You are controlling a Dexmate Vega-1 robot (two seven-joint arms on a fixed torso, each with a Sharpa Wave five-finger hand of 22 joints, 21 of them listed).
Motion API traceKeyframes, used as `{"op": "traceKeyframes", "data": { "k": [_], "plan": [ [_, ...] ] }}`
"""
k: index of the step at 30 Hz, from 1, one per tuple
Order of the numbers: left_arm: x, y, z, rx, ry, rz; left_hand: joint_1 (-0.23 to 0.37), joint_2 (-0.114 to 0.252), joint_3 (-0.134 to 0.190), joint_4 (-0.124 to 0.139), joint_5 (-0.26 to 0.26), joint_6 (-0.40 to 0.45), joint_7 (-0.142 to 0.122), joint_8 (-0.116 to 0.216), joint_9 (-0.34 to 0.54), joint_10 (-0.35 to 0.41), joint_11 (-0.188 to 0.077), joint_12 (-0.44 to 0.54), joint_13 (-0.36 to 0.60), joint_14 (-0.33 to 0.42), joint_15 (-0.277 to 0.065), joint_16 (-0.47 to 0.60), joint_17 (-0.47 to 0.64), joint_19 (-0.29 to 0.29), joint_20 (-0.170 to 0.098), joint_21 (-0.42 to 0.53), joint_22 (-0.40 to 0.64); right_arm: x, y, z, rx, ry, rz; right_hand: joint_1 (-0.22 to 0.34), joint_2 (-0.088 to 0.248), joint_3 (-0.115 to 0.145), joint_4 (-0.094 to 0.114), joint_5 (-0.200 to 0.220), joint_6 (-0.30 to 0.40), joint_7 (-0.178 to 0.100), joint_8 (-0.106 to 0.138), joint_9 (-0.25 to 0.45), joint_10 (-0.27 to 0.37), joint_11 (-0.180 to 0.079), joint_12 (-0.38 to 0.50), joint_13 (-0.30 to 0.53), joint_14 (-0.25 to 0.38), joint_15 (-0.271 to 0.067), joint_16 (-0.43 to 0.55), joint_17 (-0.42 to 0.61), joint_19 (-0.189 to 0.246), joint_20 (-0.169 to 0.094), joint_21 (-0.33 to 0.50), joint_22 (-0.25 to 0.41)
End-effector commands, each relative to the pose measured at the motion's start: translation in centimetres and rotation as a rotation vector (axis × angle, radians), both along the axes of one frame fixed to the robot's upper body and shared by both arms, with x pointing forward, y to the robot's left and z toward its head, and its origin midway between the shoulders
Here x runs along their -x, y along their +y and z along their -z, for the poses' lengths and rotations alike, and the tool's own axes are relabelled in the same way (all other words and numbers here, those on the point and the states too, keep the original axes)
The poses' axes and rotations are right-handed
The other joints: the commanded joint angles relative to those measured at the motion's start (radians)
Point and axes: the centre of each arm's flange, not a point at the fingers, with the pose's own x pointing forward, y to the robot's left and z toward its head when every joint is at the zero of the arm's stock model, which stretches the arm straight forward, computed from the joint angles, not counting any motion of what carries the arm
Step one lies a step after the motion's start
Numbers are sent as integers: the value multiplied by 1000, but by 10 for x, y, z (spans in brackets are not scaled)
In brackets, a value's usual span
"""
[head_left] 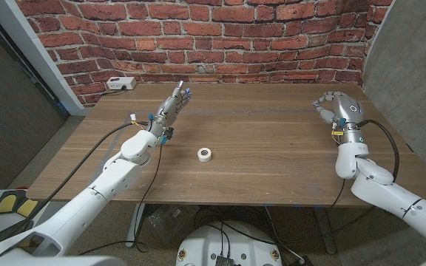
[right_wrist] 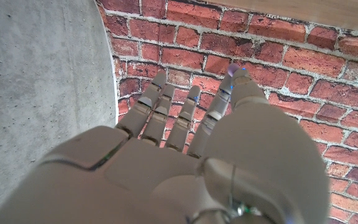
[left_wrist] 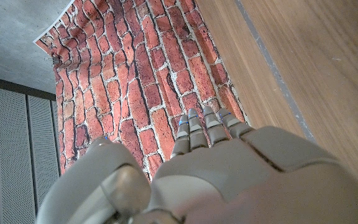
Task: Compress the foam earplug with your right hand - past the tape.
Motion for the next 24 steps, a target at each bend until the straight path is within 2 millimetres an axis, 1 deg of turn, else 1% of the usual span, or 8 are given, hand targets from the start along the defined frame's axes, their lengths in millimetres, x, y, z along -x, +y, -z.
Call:
{"op": "traceKeyframes", "data": {
  "k": [1,7,12,24],
  "plan": [
    [4,2,4,16,-8,-1,-2,2,-7,5,-3,10,-2,-2,4,9,-3,-6,2,10,-1,-1,5,10,3,-4,1,-15,-2,-12,24,83,21,-6,1,-4,-1,2,-6,-1,0,1,-4,-1,-4,5,-2,-32,-3,2,-4,-27,-1,1],
    [5,1,7,4,-4,3,-1,3,-8,5,-4,10,-3,-3,4,10,-4,-6,2,10,-1,-1,5,10,3,-5,1,-28,-4,-14,11,131,2,-8,1,-4,-1,2,-4,-2,-1,0,-2,-3,-4,5,-3,-30,-4,2,-6,-26,-2,1],
    [7,2,8,9,-8,2,-1,4,-9,5,-4,11,-2,-3,4,10,-3,-5,2,10,0,-1,5,10,3,-6,1,-39,-7,-12,13,180,20,-8,2,-4,-1,3,-3,-2,-2,-1,1,-2,-3,5,-3,-31,-3,2,-7,-26,-2,1],
    [12,4,9,5,-4,-6,1,6,-10,4,-4,11,-2,-3,4,9,-3,-6,2,10,0,-1,5,11,3,-8,1,-54,-14,-2,5,264,59,-8,3,-3,-2,3,-1,-1,-4,-2,-2,-2,-5,5,-4,-30,-3,2,-7,-26,-3,1]
  ]
}}
